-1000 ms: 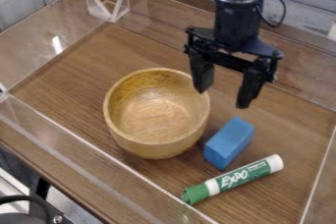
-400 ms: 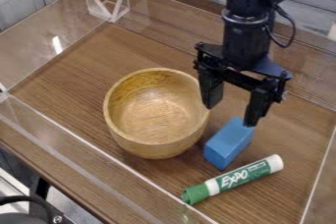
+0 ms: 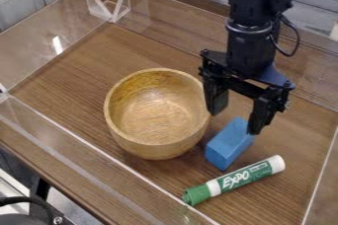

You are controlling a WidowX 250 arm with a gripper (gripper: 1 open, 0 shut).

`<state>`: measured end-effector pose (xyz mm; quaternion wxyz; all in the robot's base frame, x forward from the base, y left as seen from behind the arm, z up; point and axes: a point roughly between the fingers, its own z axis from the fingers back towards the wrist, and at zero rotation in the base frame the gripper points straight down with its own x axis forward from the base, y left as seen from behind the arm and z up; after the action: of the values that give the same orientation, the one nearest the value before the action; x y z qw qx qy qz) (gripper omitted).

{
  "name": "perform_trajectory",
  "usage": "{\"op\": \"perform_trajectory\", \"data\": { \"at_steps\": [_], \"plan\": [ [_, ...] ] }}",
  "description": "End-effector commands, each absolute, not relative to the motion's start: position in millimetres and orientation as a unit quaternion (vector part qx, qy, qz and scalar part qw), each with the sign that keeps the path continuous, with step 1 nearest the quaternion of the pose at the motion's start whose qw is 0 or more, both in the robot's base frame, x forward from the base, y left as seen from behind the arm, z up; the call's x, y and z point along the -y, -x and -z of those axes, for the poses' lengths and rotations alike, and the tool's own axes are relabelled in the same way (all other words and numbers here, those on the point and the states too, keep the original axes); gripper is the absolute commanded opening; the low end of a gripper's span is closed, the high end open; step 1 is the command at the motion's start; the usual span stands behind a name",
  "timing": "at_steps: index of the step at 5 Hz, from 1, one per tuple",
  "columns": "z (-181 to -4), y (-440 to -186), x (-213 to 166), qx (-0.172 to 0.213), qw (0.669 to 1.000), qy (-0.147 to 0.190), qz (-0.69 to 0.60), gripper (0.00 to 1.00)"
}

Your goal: Put the blue block in the brown bowl

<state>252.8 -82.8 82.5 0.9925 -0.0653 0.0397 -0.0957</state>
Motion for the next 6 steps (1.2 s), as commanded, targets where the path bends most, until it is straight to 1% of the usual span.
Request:
{"op": "perform_trajectory", "data": {
  "at_steps": [1, 4, 6],
  "plan": [
    [-84.2, -255, 89, -0.028, 0.991, 0.071, 0.112, 1.0],
    [-68.6, -256, 96, -0.011, 0.988, 0.085, 0.131, 1.0],
    [-63.3, -257, 98, -0.001, 0.987, 0.087, 0.134, 1.0]
  ]
}}
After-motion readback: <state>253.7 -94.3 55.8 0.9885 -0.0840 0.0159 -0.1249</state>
